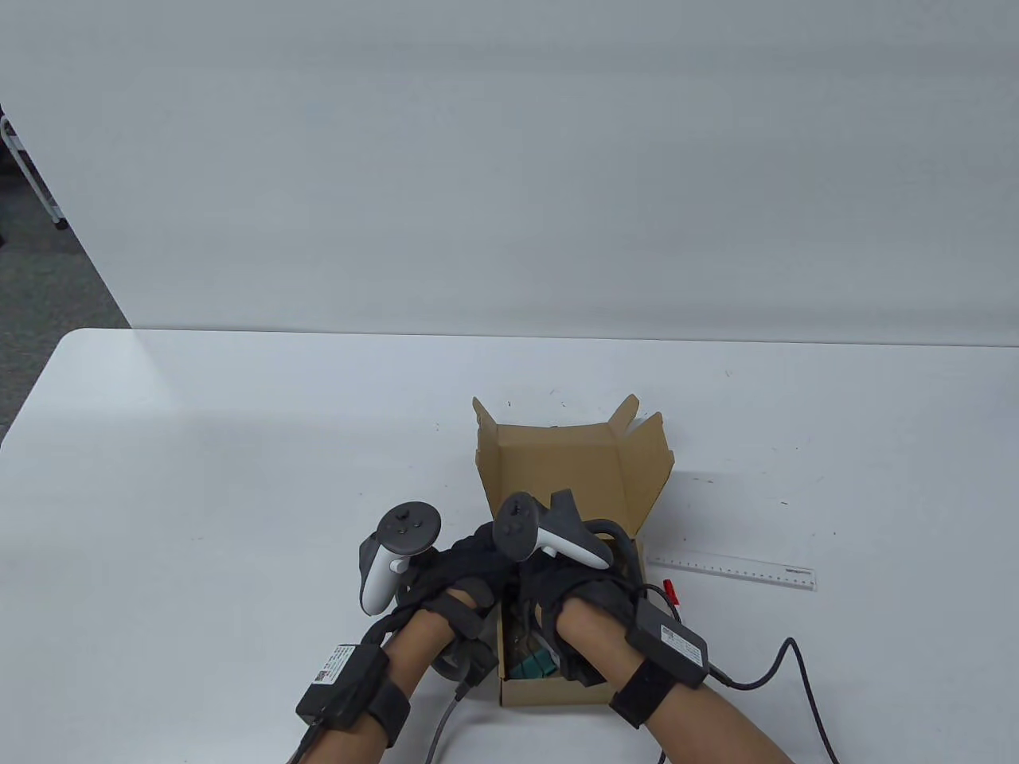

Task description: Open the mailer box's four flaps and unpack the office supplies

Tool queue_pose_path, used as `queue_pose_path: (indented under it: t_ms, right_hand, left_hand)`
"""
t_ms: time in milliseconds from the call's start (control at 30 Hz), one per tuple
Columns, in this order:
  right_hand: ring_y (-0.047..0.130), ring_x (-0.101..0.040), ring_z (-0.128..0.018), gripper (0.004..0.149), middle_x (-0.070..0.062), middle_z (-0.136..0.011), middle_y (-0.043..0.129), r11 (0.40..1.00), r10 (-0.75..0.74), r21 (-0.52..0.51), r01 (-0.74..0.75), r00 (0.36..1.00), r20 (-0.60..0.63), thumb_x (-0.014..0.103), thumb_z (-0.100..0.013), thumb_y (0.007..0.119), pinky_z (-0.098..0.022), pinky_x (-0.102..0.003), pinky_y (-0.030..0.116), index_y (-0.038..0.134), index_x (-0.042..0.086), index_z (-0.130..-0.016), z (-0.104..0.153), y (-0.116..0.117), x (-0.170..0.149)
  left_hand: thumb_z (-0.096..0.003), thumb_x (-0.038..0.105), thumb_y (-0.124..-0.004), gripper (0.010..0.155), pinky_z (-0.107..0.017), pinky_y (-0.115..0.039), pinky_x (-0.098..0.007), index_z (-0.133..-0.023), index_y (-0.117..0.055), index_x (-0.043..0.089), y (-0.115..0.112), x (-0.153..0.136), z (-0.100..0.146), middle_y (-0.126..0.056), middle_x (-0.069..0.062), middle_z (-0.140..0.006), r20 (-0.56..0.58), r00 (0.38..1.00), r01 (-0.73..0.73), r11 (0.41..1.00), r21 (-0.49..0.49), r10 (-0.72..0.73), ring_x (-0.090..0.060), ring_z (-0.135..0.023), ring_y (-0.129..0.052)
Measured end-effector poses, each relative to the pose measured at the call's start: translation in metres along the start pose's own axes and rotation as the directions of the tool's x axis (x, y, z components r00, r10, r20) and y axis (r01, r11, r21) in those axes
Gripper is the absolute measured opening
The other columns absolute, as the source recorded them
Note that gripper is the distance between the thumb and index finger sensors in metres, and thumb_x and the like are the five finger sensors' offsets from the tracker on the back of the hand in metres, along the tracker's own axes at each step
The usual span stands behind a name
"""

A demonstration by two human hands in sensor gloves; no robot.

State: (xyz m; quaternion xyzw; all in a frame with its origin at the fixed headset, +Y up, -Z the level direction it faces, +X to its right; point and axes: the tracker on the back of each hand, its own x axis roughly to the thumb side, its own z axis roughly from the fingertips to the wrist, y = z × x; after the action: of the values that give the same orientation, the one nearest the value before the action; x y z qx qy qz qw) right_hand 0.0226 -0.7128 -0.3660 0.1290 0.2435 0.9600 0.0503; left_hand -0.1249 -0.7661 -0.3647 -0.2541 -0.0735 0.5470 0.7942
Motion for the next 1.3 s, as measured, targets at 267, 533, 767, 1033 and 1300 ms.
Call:
queue_pose_path:
  t_ms: [267,533,767,1033,1300]
  right_hand:
    - [0.099,-0.042,-0.064,0.048,-0.014,-0.08,0.088,0.986,0.148,0.091,-0.143,0.987,-0.054,0.03,-0.042,0.093,-0.036,-0.052,0.086,0.081,0.009,-0.084,-0.025,0.019,0.003]
    - [0.105,-0.04,-0.049,0.043,-0.015,-0.068,0.096,0.98,0.19,-0.058,-0.192,0.981,-0.04,0.028,-0.038,0.099,-0.027,-0.051,0.088,0.089,0.007,-0.074,-0.023,0.024,0.008]
    - [0.108,-0.034,-0.044,0.043,-0.013,-0.066,0.098,0.979,0.194,-0.052,-0.195,0.981,-0.022,0.029,-0.038,0.097,-0.027,-0.05,0.088,0.09,0.005,-0.073,-0.019,0.017,0.006]
    - [0.105,-0.034,-0.039,0.044,-0.018,-0.063,0.1,0.992,0.085,-0.089,-0.085,0.996,-0.009,0.029,-0.037,0.097,-0.028,-0.051,0.087,0.091,0.004,-0.073,0.008,-0.022,0.0]
    - [0.105,-0.033,-0.036,0.045,-0.02,-0.061,0.101,0.977,-0.099,-0.193,0.091,0.995,-0.031,0.029,-0.038,0.097,-0.026,-0.05,0.087,0.091,0.001,-0.073,0.054,-0.075,-0.043]
  left_hand:
    - [-0.058,0.048,-0.065,0.06,-0.076,-0.037,-0.069,-0.108,-0.048,0.019,0.0,0.0,0.0,-0.057,-0.019,-0.115,0.001,1.0,-0.002,1.0,0.0,0.002,-0.053,-0.104,-0.056]
    - [-0.0581,0.048,-0.065,0.06,-0.076,-0.037,-0.069,-0.109,-0.048,0.019,-0.001,0.0,0.0,-0.057,-0.019,-0.115,0.003,1.0,-0.001,1.0,0.002,0.001,-0.053,-0.104,-0.055]
    - [-0.0578,0.048,-0.065,0.061,-0.076,-0.037,-0.069,-0.108,-0.048,0.019,-0.001,0.0,0.0,-0.057,-0.019,-0.115,0.004,1.0,-0.002,1.0,0.001,0.002,-0.053,-0.104,-0.056]
    - [-0.058,0.048,-0.065,0.06,-0.076,-0.037,-0.069,-0.108,-0.048,0.019,0.0,0.0,0.0,-0.057,-0.019,-0.115,0.004,1.0,-0.001,1.0,0.002,0.001,-0.053,-0.104,-0.056]
    - [-0.0579,0.048,-0.065,0.061,-0.076,-0.037,-0.069,-0.109,-0.048,0.019,0.0,-0.001,0.0,-0.057,-0.019,-0.115,0.004,1.0,-0.001,1.0,0.003,0.001,-0.053,-0.104,-0.056]
